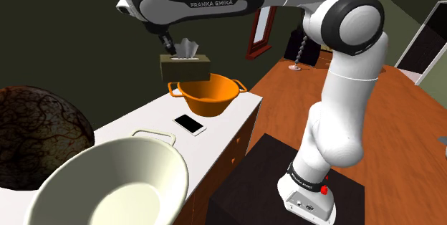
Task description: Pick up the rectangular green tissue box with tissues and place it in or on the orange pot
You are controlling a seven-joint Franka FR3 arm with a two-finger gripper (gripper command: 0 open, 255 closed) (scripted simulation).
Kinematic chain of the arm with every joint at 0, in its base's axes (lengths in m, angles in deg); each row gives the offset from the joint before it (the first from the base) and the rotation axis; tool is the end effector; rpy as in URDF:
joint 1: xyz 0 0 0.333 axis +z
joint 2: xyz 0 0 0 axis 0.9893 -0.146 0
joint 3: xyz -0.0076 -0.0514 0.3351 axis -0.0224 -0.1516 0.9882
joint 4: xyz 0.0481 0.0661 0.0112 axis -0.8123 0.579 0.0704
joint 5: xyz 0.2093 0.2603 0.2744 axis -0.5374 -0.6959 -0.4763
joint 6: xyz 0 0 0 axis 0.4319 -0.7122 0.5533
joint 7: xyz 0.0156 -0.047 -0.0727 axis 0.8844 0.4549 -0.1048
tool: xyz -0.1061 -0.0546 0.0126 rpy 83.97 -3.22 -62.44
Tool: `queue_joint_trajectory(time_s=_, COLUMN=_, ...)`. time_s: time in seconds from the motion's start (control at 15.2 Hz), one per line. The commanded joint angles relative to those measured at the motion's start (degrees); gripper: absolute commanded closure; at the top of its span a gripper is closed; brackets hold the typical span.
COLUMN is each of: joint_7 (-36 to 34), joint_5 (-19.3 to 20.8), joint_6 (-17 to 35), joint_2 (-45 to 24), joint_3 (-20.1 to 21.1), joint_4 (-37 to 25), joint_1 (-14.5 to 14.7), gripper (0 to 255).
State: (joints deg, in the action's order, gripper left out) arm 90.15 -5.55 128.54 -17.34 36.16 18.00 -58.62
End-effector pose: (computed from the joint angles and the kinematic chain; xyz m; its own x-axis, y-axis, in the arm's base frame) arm 0.5812 0.2613 0.5879 0.4969 0.7524 -0.4325 0.8458 -0.3083 0.4354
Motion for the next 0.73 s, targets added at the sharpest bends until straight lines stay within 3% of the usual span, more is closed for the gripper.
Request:
queue_joint_trajectory(time_s=0.0, joint_7=1.9, joint_5=-0.3, joint_6=2.5, joint_2=3.4, joint_3=-1.1, joint_4=4.2, joint_1=-1.8, gripper=255)
queue_joint_trajectory(time_s=0.66, joint_7=12.0, joint_5=0.1, joint_6=11.7, joint_2=12.9, joint_3=-7.9, joint_4=14.8, joint_1=-8.7, gripper=255)
